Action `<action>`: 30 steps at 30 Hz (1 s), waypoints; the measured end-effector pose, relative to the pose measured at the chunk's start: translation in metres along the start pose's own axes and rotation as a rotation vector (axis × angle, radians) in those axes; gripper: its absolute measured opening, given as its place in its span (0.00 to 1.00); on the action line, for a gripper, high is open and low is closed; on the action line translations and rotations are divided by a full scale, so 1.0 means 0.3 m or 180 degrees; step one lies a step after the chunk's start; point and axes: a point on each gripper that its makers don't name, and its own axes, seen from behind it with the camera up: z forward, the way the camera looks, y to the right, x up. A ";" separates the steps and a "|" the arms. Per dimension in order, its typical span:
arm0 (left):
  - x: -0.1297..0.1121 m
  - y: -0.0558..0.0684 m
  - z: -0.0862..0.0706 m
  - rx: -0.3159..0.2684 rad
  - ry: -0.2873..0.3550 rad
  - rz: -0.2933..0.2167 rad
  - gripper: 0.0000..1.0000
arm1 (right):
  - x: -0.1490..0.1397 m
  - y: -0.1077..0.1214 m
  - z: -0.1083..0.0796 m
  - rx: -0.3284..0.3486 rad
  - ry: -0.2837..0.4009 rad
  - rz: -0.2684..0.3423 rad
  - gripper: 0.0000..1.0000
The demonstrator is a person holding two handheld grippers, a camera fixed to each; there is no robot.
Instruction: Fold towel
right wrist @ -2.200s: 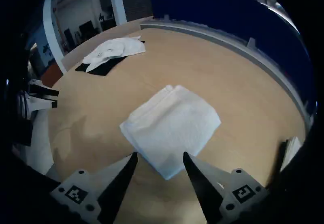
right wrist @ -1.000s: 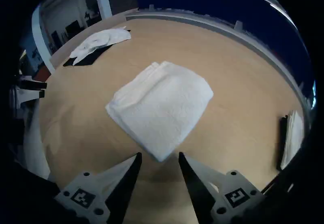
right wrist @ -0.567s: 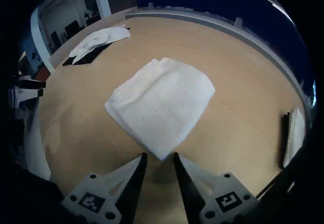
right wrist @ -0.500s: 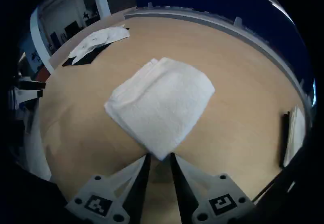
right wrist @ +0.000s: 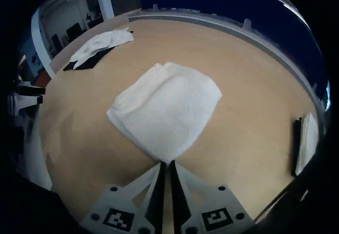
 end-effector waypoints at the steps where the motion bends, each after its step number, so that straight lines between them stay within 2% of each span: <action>1: 0.000 0.000 0.000 0.0000 -0.0001 0.0001 0.85 | 0.002 -0.003 -0.001 0.0015 -0.0001 0.0000 0.06; 9: 0.014 0.004 0.000 -0.0013 0.0029 0.0001 0.85 | 0.052 0.003 -0.024 0.0034 0.0079 -0.0014 0.04; 15: 0.030 0.011 -0.005 -0.0031 0.0060 0.0010 0.86 | 0.153 0.010 -0.077 0.0014 0.0273 -0.0077 0.04; 24: 0.073 0.016 -0.017 -0.0046 0.0149 0.0023 0.85 | 0.407 0.008 -0.236 0.0010 0.0675 -0.0282 0.04; 30: 0.099 0.023 -0.031 -0.0061 0.0220 0.0013 0.86 | 0.535 0.022 -0.351 -0.0013 0.0841 -0.0441 0.04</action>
